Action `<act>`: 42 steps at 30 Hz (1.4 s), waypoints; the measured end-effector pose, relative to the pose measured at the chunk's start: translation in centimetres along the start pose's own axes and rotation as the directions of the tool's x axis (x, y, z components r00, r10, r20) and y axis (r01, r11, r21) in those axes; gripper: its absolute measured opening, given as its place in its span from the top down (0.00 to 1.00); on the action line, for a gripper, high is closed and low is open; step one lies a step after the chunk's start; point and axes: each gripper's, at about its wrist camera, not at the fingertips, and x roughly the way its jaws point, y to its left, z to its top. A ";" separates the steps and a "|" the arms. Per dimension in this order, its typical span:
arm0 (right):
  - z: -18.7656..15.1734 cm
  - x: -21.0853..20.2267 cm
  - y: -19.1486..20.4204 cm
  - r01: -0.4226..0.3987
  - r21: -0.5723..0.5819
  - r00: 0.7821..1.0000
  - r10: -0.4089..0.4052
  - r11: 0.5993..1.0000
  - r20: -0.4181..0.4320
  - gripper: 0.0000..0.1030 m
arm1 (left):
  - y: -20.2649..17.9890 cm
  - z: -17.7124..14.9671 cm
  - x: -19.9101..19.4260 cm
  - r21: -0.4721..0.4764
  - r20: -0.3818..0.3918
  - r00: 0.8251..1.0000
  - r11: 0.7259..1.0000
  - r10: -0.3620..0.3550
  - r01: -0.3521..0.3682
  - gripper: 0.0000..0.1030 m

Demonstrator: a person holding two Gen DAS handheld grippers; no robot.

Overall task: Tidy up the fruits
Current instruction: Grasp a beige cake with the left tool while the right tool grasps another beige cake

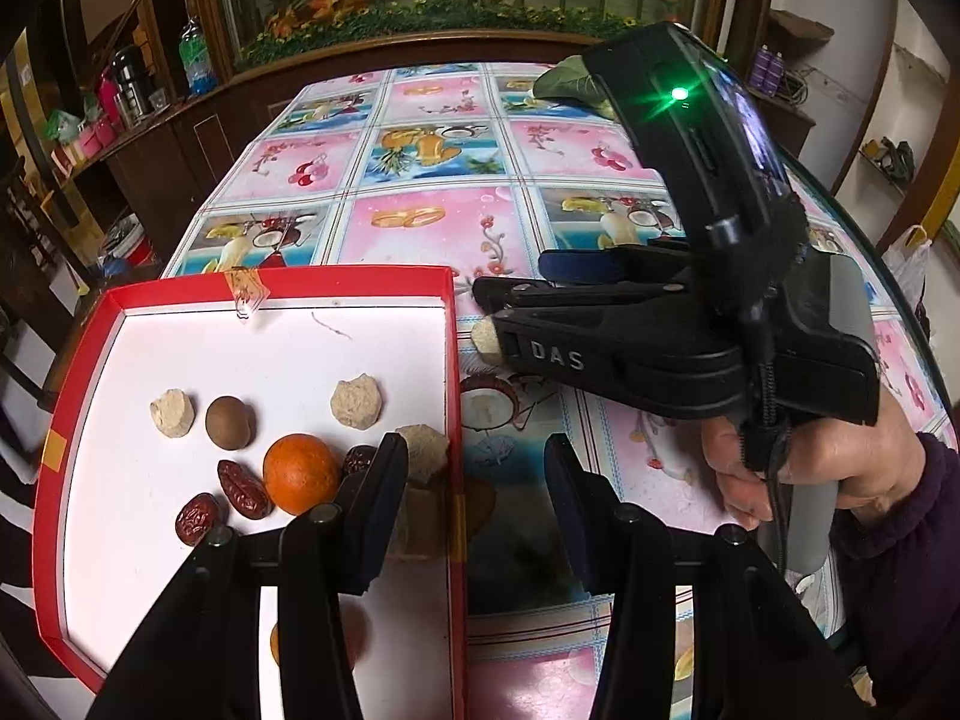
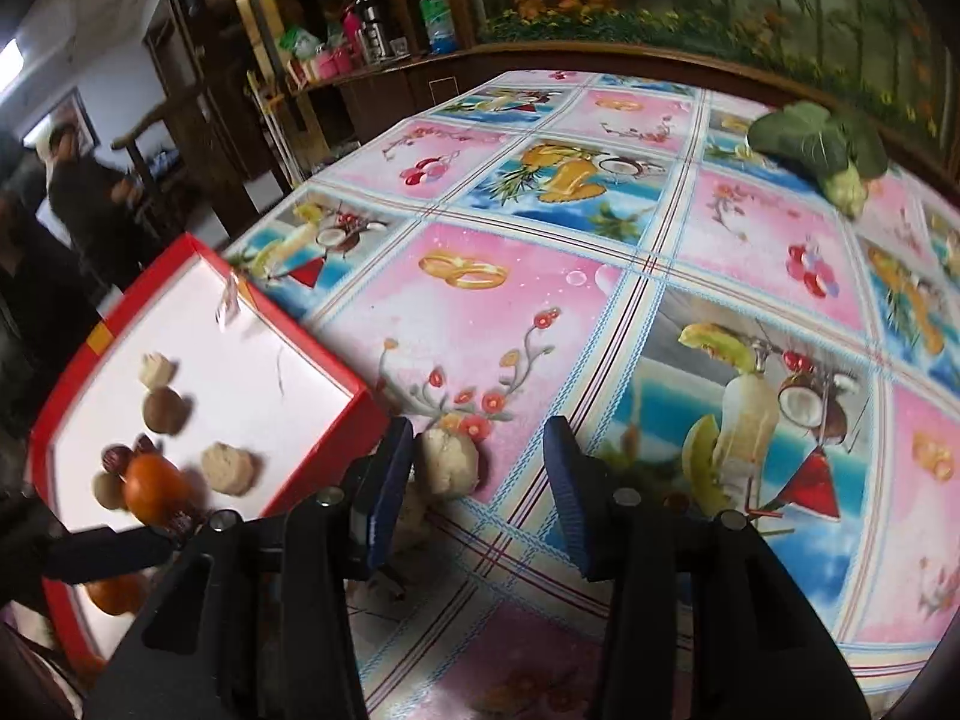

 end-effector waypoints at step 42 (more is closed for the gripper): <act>-2.3 -8.9 -10.5 -0.028 0.110 0.999 0.023 0.994 0.044 0.58 | -4.5 3.4 5.4 0.017 -0.025 1.000 1.000 -0.020 0.020 0.84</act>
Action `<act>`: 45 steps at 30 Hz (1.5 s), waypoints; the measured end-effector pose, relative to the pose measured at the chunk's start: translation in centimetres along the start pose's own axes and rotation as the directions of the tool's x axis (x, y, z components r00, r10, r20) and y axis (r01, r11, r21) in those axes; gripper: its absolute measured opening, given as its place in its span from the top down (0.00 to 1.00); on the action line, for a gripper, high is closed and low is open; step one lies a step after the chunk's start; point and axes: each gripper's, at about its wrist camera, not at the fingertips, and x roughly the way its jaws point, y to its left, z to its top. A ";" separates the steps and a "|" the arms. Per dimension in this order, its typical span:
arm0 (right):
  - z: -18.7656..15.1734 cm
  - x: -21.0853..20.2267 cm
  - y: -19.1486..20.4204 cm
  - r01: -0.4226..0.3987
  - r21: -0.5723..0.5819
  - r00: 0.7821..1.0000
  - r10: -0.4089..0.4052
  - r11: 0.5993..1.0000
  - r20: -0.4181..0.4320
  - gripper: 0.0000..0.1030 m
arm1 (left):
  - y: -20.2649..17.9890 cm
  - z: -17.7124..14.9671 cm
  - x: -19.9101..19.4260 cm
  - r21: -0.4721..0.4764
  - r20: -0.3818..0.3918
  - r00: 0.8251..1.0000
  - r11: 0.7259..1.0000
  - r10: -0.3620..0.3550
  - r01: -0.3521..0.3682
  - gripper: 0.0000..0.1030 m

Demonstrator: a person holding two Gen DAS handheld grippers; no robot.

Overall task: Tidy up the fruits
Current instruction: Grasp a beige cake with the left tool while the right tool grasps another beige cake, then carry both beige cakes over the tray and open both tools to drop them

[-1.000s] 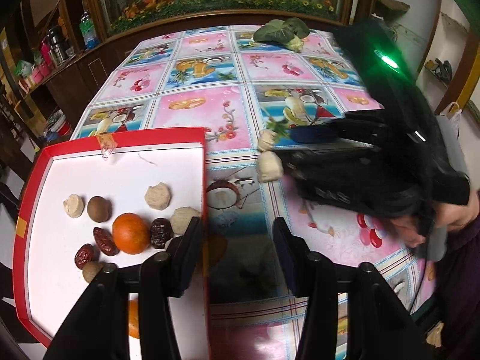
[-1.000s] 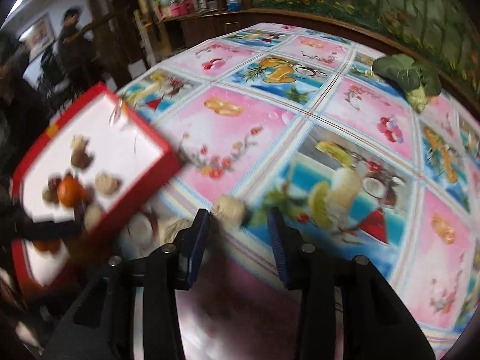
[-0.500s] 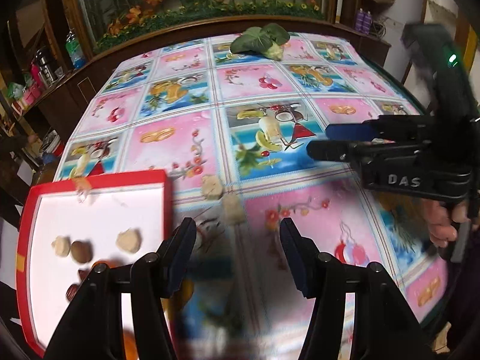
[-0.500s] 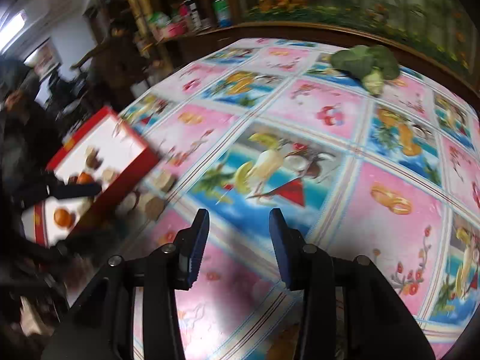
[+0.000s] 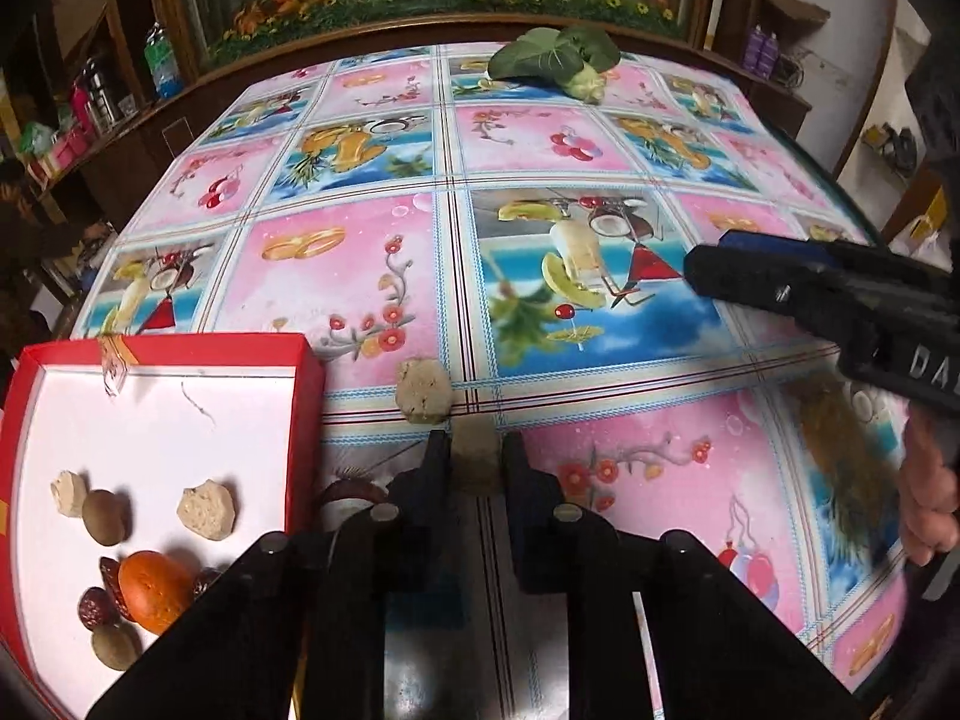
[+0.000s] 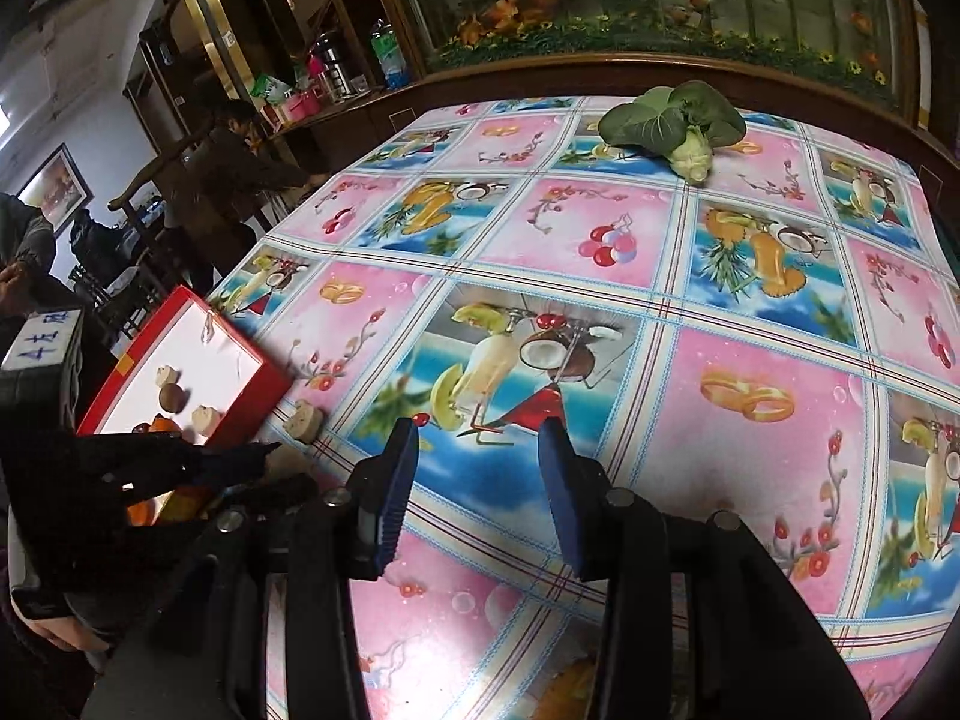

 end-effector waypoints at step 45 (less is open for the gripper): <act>-1.5 5.5 11.9 0.130 -0.300 0.990 -0.140 0.945 -0.012 0.76 | 3.9 -1.9 -6.0 -0.095 0.128 0.991 0.995 0.040 -0.028 0.85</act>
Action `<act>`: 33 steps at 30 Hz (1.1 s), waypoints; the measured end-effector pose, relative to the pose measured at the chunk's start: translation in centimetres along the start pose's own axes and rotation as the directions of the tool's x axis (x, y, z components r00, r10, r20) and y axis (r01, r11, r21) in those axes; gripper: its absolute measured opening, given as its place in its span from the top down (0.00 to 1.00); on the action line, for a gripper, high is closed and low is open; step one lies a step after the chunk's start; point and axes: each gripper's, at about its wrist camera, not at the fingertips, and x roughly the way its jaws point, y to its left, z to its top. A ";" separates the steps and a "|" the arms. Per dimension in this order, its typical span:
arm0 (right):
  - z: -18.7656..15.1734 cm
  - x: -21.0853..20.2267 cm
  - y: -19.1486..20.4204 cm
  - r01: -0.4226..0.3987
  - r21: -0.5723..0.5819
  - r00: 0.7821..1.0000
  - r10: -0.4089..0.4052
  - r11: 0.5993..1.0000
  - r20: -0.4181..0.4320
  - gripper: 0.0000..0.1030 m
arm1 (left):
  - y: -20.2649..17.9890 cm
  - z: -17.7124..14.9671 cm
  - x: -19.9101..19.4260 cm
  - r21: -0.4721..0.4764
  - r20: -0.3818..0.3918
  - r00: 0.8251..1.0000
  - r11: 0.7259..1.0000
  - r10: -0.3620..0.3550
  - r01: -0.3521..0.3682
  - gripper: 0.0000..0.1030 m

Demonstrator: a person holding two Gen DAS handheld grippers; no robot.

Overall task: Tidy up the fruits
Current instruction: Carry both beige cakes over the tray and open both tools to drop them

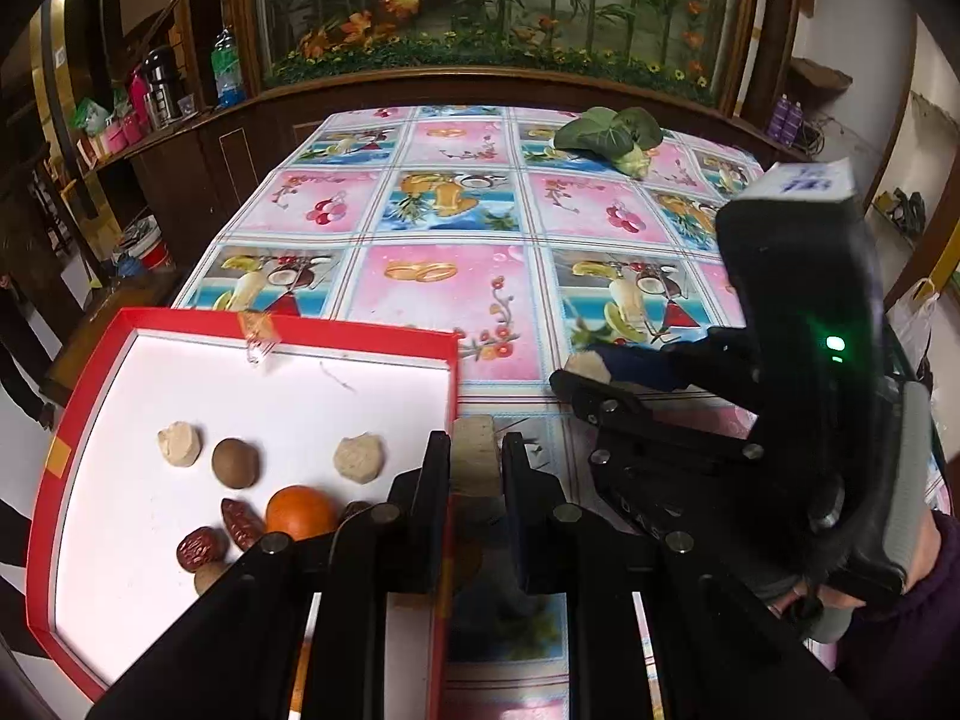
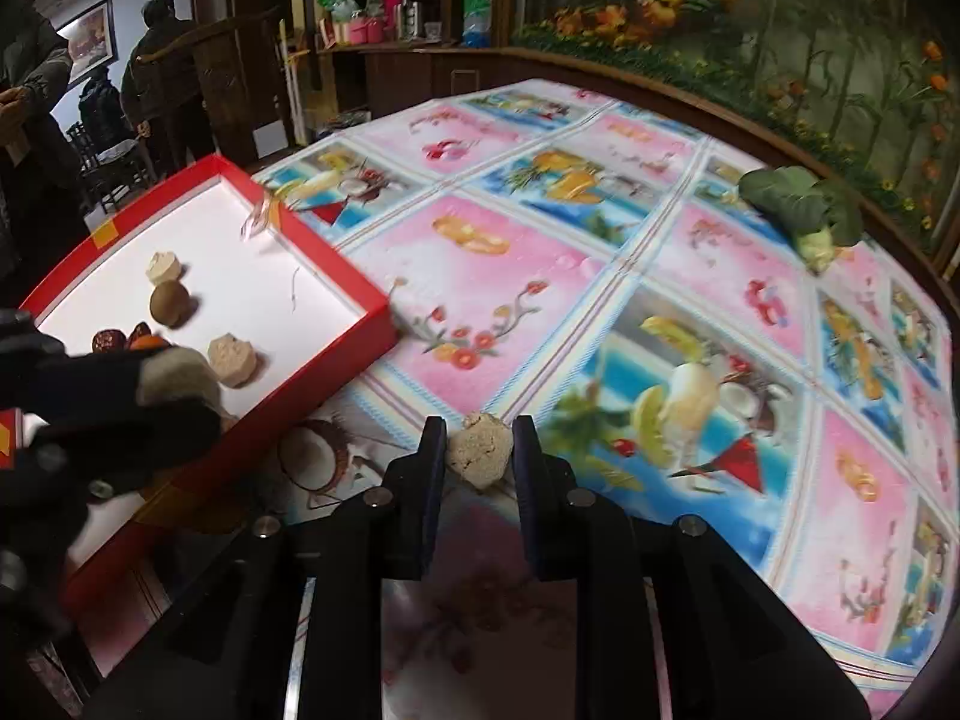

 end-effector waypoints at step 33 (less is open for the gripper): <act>0.2 -2.3 1.9 0.081 -0.046 0.992 -0.076 0.996 0.103 0.77 | 4.8 -0.8 0.3 -0.049 0.005 0.989 0.988 0.147 -0.147 0.85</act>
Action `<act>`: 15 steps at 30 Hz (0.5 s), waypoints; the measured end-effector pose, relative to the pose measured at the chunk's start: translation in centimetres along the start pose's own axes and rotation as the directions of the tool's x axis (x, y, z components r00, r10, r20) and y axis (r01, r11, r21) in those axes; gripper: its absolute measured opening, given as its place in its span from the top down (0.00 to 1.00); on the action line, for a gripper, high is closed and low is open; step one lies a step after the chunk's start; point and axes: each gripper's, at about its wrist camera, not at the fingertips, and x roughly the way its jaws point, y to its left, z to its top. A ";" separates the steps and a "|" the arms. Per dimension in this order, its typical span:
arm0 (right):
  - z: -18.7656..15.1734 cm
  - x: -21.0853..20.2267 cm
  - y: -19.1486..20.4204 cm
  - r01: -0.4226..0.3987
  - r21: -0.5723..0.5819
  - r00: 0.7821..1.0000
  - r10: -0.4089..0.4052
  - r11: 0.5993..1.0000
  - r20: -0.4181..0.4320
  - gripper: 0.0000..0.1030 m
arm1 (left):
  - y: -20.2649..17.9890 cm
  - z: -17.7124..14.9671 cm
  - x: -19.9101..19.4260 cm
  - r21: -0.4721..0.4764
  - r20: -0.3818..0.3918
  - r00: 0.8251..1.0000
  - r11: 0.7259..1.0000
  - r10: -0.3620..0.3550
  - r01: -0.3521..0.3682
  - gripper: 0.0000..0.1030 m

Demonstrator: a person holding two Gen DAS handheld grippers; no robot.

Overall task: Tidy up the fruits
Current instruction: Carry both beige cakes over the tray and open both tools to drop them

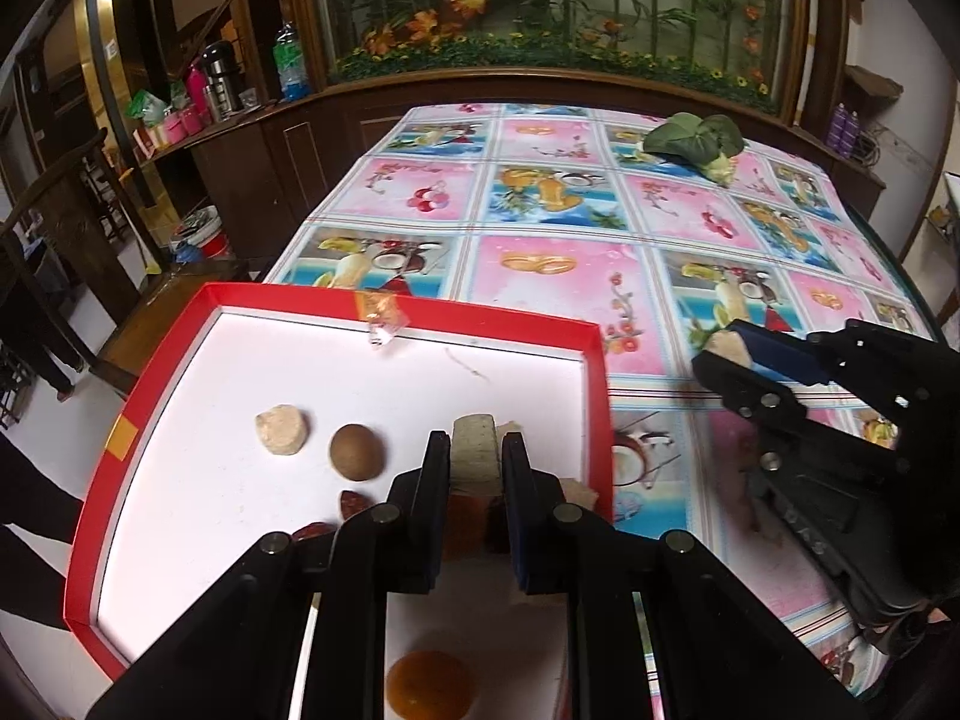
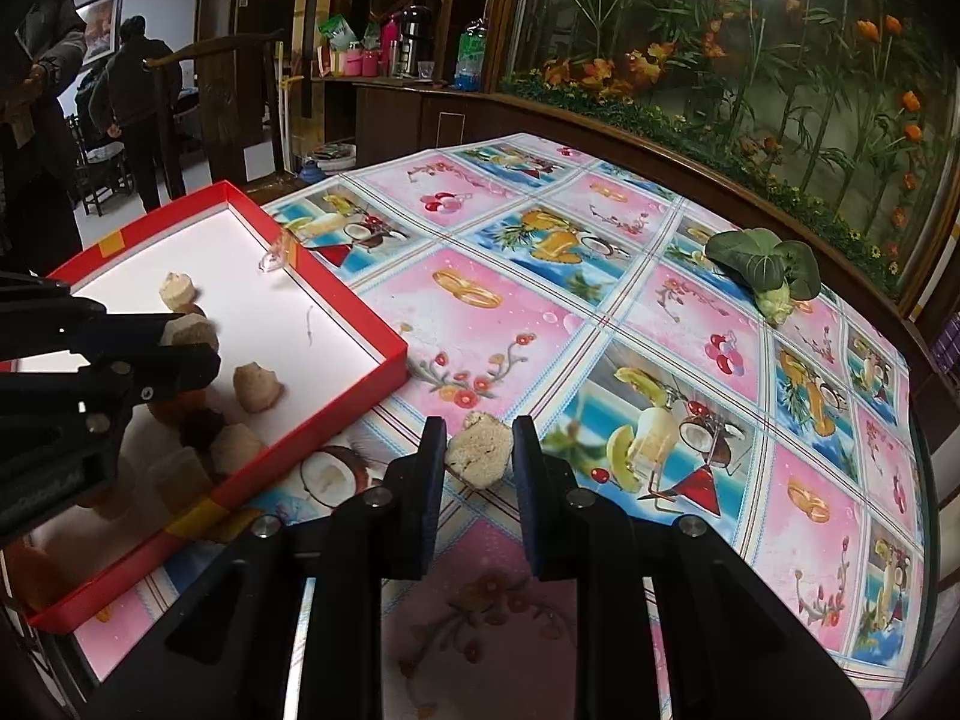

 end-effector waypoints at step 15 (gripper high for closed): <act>0.0 -0.5 1.1 -0.030 0.018 0.999 0.029 0.999 0.037 0.77 | 1.2 -0.2 0.1 -0.010 0.012 1.000 1.000 0.019 -0.019 0.85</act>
